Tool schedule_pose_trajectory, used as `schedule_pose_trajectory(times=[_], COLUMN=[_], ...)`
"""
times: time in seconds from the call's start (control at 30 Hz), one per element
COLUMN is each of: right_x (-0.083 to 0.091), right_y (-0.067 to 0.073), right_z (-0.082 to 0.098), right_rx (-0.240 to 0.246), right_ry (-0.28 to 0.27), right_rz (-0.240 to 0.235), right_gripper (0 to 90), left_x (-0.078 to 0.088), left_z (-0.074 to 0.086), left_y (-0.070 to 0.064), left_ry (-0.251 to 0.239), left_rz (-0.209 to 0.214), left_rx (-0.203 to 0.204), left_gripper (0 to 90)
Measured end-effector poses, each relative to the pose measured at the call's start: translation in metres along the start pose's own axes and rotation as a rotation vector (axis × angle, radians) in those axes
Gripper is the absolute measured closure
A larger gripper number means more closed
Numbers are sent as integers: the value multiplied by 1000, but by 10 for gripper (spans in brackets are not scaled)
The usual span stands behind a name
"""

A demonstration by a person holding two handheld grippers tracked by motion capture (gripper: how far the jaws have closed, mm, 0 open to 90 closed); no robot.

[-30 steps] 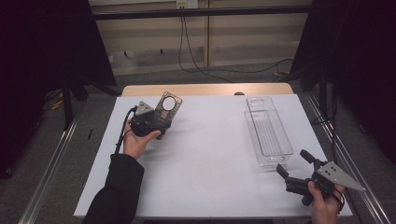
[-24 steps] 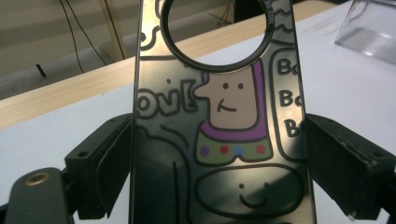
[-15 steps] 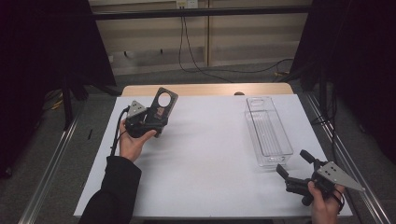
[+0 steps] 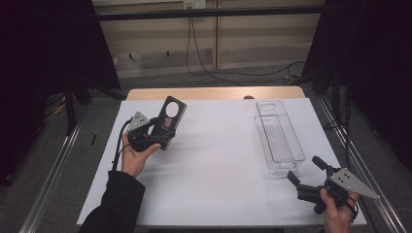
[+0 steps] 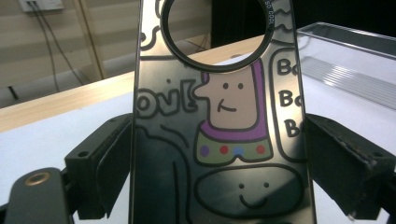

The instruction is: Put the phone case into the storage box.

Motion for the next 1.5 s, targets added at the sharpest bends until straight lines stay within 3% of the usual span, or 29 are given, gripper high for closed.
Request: schedule_pose_trajectory(times=[0.33, 0.57, 0.67, 0.9, 1.0, 1.17, 1.37, 1.5], right_x=[0, 0, 0, 0, -1, -1, -1, -1], right_y=[0, 1, 0, 0, 1, 1, 2, 3], right_z=[0, -1, 0, 0, -1, -1, -1, -1], right_rx=[-3, -2, -2, -5, -5, -2, -3, -5], right_ry=[0, -5, -4, -4, -4, -4, -3, -3], right_rz=[1, -3, -1, -1, -3, -5, -9, -19], right_gripper=[0, 0, 0, 0, 0, 0, 0, 0], left_x=[14, 24, 26, 31, 33, 36, 44, 48], left_z=[1, 0, 0, 8, 11, 19, 20, 17], left_y=[-8, -27, -36, -48, -52, -58, -66, -74], left_ry=[-23, -45, -41, -30, -29, -13, -35, -52], left_rz=[7, 48, 86, 110, 127, 151, 171, 187], left_rx=[1, -29, -30, -47, -23, -22, -2, -13], left_gripper=[124, 124, 124, 124, 124, 123, 123, 124])
Point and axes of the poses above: each handheld gripper's, and its own axes: x roughly backward along the jaws, z roughly out of its underside, y roughly to its left, the point moved 8 cm from there along -x, roughly forward along the jaws, and after that the axes turned 5 degrees about -y, right-handed, at the moved point
